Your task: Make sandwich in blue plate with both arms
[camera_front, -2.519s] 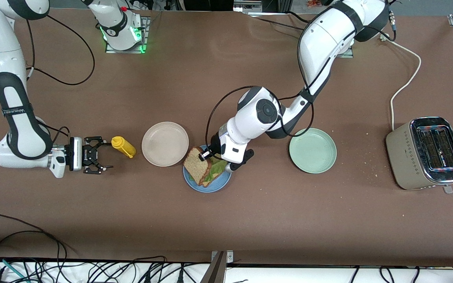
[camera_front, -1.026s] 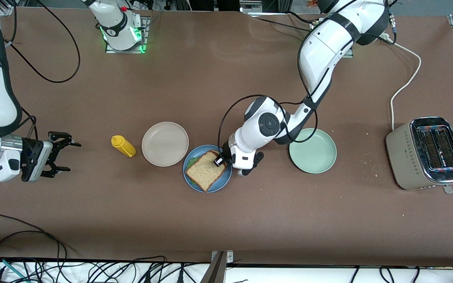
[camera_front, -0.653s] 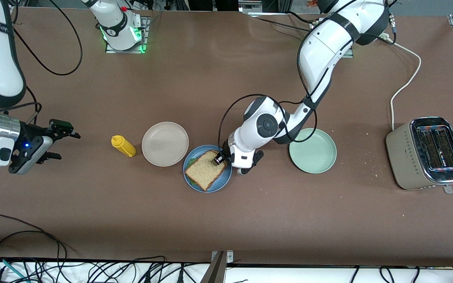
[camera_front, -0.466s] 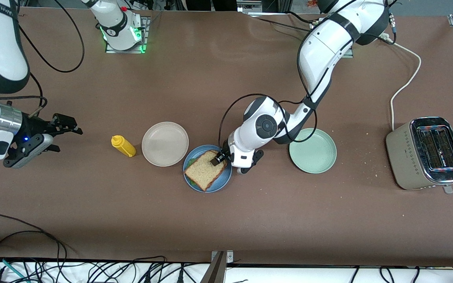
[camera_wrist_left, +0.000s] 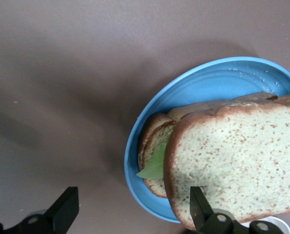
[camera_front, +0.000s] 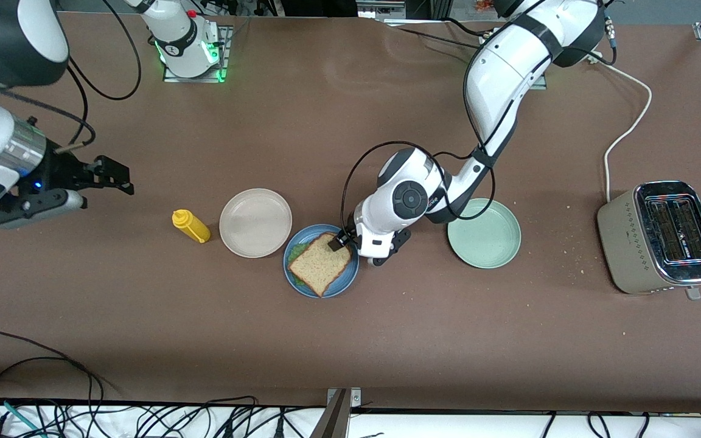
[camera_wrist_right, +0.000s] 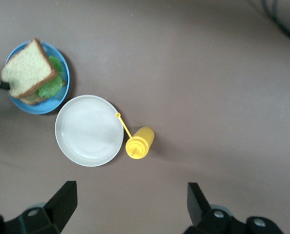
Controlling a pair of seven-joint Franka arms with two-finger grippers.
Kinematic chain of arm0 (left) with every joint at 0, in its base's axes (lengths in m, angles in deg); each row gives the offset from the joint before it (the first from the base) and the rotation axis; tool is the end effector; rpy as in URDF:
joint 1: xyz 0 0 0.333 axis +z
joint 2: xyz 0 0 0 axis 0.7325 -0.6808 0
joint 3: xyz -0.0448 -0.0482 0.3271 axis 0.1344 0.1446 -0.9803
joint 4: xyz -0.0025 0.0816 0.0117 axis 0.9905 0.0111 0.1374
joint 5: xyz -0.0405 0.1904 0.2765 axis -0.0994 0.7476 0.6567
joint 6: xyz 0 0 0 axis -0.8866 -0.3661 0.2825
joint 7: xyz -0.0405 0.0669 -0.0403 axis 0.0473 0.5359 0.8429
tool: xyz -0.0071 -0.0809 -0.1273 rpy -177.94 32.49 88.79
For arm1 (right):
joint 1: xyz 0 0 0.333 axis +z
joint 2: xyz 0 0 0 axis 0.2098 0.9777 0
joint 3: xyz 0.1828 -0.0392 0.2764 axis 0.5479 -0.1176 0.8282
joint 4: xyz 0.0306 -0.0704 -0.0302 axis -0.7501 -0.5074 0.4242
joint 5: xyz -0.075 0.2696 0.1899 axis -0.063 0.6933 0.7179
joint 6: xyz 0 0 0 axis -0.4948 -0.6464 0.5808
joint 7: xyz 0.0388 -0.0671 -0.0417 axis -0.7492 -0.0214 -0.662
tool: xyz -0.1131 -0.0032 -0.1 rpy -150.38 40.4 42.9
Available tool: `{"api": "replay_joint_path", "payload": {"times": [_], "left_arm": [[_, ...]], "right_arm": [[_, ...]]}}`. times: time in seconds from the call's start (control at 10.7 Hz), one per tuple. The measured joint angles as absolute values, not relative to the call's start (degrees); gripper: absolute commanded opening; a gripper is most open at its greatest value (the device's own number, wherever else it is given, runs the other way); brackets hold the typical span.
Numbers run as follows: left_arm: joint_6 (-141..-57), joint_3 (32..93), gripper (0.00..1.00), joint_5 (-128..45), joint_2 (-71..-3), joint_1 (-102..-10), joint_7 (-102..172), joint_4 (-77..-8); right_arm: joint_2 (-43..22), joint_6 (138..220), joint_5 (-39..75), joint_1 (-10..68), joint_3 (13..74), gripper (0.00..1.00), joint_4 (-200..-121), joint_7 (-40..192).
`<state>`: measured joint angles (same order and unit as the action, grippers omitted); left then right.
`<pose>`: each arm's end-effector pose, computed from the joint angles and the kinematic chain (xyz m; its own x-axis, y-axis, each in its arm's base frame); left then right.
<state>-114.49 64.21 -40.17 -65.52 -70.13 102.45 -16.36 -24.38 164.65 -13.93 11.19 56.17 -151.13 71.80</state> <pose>0.5788 -0.4572 0.2165 0.6908 0.6379 -0.3403 0.7153 -0.6715 0.1934 0.5626 0.0664 0.5286 0.9691 0.2428 0.0434 0.2460 -0.9639 -0.1019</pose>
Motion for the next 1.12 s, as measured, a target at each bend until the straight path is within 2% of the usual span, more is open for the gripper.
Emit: {"api": "replay_joint_path", "payload": {"times": [0.19,0.37,0.75,1.12], "left_arm": [[-111.3,63.9,1.0,-40.2,-63.8,-69.3,102.4,-16.3],[-107.7,63.8,1.0,-40.2,-62.0,-68.1,102.4,-16.1],[-96.3,63.5,1.0,-39.4,-55.4,-64.2,102.4,-15.4],[-81.6,63.3,1.0,-37.1,-46.2,-55.7,92.3,-15.1]], "right_arm": [[-27.0,165.5,-14.1,15.9,47.8,1.0,-151.2,73.1],[-27.6,165.7,-14.1,16.7,43.3,1.0,-151.2,73.1],[-27.6,165.7,-14.0,18.3,43.8,1.0,-151.2,79.0],[-27.7,165.6,-14.8,18.4,43.8,1.0,-150.5,80.7]]}}
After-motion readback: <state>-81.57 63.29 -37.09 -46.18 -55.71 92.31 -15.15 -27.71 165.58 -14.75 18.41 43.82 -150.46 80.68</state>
